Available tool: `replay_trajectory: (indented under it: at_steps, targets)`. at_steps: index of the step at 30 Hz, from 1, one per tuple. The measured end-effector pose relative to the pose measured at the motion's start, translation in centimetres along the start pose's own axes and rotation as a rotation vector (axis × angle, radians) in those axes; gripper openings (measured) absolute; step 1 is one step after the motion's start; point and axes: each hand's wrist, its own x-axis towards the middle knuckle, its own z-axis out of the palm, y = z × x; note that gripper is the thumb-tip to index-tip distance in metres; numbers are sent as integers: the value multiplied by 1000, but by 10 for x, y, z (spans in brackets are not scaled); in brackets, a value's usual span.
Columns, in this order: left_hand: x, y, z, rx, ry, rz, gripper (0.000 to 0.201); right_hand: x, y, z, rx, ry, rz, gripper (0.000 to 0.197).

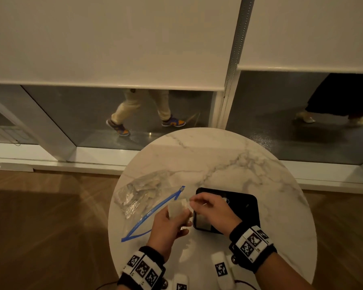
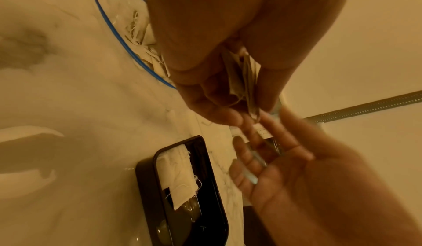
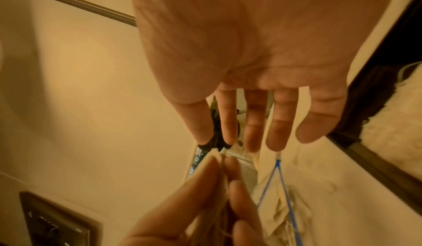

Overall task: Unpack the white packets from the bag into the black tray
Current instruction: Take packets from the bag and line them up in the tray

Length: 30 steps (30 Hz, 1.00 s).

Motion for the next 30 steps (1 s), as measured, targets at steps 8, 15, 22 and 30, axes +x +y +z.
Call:
replay_trajectory:
  at_steps: [8, 15, 22, 30]
  targets:
    - [-8, 12, 4, 154, -122, 87, 19, -11, -24, -2, -5, 83, -92, 7]
    - [-12, 20, 1, 157, -153, 128, 17, -21, -28, 2, -18, 167, -116, 8]
    - [-13, 20, -1, -88, -149, 24, 26, -30, -34, -5, 266, 262, -37, 9]
    - [-3, 15, -13, -305, -42, -81, 31, -28, -22, -30, 602, 391, 202, 9]
